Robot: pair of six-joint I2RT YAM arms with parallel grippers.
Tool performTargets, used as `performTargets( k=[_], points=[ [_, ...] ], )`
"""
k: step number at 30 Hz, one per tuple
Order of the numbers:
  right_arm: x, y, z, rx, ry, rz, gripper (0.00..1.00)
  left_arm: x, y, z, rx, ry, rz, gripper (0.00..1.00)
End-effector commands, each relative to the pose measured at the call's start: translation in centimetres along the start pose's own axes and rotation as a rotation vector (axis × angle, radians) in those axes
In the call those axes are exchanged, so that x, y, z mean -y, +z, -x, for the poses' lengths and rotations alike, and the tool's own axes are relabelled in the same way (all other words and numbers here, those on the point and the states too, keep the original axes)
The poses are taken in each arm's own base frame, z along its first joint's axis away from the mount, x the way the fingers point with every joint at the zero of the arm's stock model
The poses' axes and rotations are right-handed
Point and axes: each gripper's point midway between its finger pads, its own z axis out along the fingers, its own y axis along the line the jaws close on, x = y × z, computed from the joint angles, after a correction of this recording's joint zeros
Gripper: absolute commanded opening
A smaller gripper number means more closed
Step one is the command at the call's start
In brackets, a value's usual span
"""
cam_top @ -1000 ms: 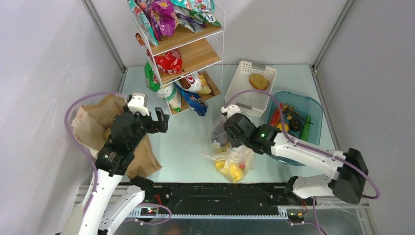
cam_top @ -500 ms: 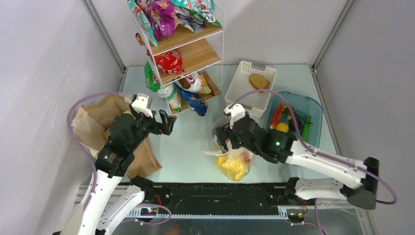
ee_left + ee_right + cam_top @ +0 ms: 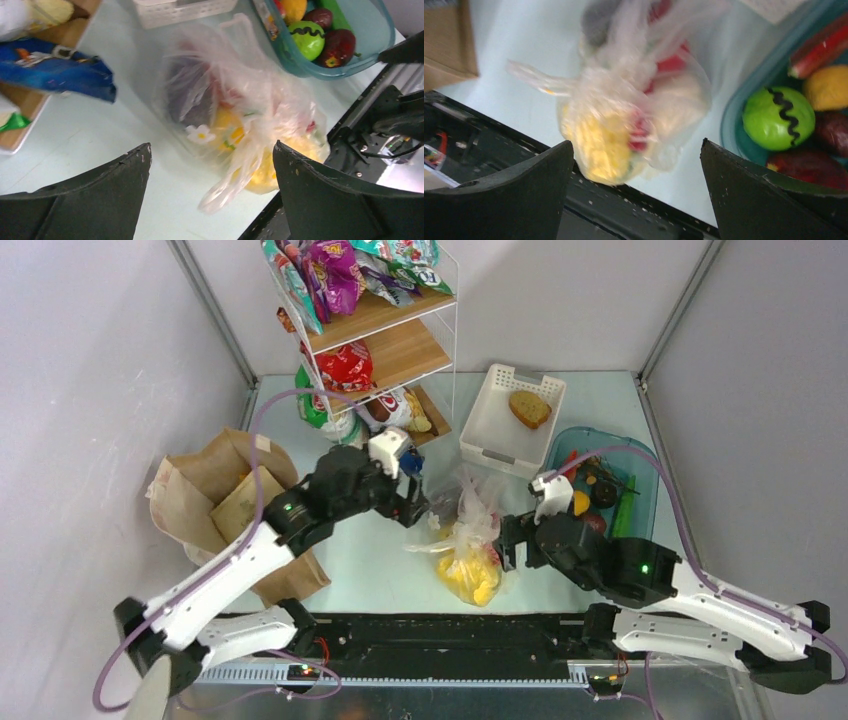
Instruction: Untie the knot of the grocery bags and take out the mixed food
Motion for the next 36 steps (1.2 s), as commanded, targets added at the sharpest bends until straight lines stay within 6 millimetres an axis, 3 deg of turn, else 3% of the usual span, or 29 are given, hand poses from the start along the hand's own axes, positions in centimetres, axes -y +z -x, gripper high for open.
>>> performTargets(
  k=[1, 5, 11, 14, 18, 23, 27, 31, 35, 36],
  points=[
    [2.4, -0.4, -2.9, -0.034, 0.079, -0.066, 0.99, 4.0, 2.4, 3.0, -0.002, -0.068, -0.101, 0.94],
    [2.8, 0.1, -4.2, -0.033, 0.107, -0.068, 0.99, 4.7, 7.5, 0.9, -0.14, -0.149, -0.085, 0.91],
    [3.2, 0.6, -4.6, -0.005, 0.122, -0.073, 0.99, 5.4, 12.0, -0.5, -0.238, -0.239, -0.066, 0.87],
    [3.2, 0.5, -4.5, 0.006, 0.126, -0.063, 0.99, 5.8, 13.6, -0.9, -0.262, -0.244, -0.063, 0.86],
    [3.4, 0.0, -4.6, 0.011, 0.135, -0.052, 0.99, 4.6, 15.2, -2.9, -0.304, -0.238, 0.0, 0.81],
    [3.4, -0.1, -4.9, 0.01, 0.132, -0.034, 0.99, 3.7, 16.1, -3.8, -0.319, -0.221, 0.047, 0.72],
    [3.2, 0.1, -5.1, 0.004, 0.12, -0.028, 0.99, 3.7, 16.4, -4.6, -0.341, -0.222, 0.042, 0.53],
    [2.2, 0.4, -4.4, 0.021, 0.131, 0.006, 0.99, 4.1, 16.4, -4.6, -0.349, -0.23, 0.02, 0.23],
    [-0.2, 0.8, -2.9, 0.061, 0.137, 0.096, 0.95, 4.5, 16.3, -4.6, -0.353, -0.24, 0.001, 0.03],
    [-0.8, 1.1, -3.0, 0.058, 0.12, 0.109, 0.94, 4.6, 16.2, -4.6, -0.353, -0.244, -0.003, 0.01]
  ],
)
